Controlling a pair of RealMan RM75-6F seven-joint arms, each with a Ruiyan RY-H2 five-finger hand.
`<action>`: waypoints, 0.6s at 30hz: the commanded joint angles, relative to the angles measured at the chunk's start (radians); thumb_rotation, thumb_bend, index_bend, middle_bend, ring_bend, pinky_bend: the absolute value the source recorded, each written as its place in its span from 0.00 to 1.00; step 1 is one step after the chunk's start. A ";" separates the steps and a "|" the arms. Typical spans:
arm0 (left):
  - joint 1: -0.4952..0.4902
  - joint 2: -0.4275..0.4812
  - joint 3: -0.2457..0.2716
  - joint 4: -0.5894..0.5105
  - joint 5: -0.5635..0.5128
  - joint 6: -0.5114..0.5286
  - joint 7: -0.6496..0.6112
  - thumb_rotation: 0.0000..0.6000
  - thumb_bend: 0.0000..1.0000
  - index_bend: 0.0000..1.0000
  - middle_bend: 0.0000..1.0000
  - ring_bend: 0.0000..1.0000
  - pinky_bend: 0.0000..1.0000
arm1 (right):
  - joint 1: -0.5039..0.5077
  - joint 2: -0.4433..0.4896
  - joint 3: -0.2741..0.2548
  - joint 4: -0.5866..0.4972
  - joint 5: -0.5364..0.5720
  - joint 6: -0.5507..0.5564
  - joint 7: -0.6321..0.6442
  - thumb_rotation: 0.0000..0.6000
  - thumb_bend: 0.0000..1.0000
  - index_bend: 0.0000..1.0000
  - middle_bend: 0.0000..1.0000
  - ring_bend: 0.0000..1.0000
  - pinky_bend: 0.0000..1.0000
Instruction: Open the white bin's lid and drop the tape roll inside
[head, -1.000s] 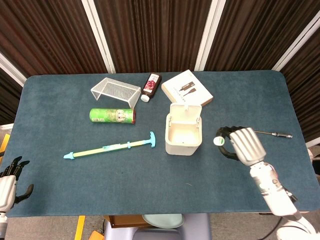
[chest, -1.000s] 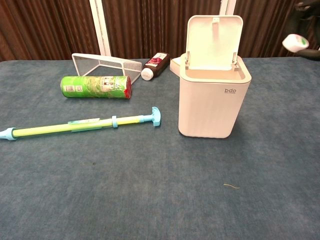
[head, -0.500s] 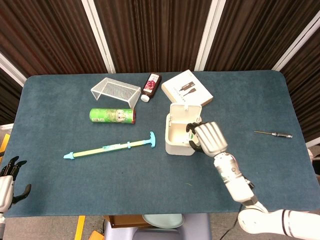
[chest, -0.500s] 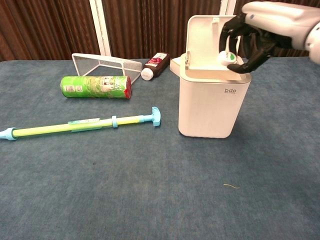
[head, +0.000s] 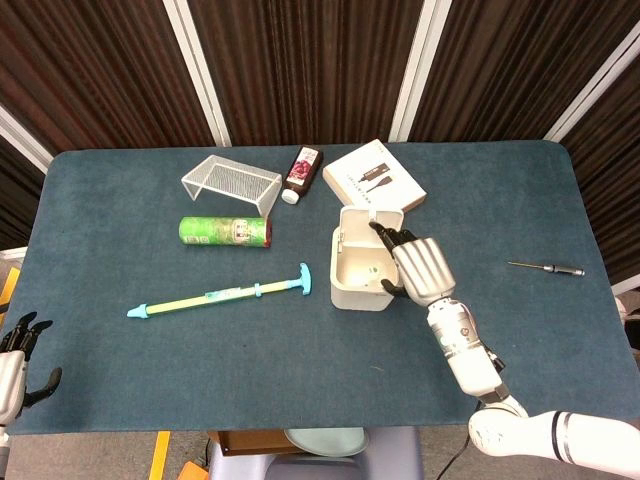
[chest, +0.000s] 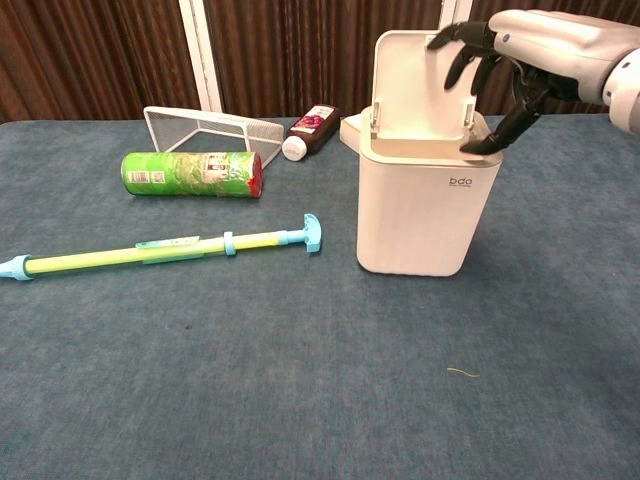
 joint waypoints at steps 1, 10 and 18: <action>0.000 -0.001 0.000 0.001 0.001 0.000 0.001 1.00 0.37 0.18 0.07 0.19 0.30 | -0.010 0.020 -0.015 -0.007 -0.025 -0.005 0.030 1.00 0.16 0.00 0.16 0.15 0.57; 0.002 0.001 0.001 -0.003 0.005 0.004 -0.004 1.00 0.37 0.18 0.08 0.20 0.30 | -0.192 0.162 -0.154 -0.170 -0.218 0.174 0.115 1.00 0.09 0.12 0.14 0.09 0.34; 0.002 0.000 0.001 -0.006 0.007 0.006 0.001 1.00 0.37 0.20 0.08 0.20 0.30 | -0.411 0.272 -0.302 -0.063 -0.413 0.387 0.286 1.00 0.11 0.05 0.09 0.02 0.19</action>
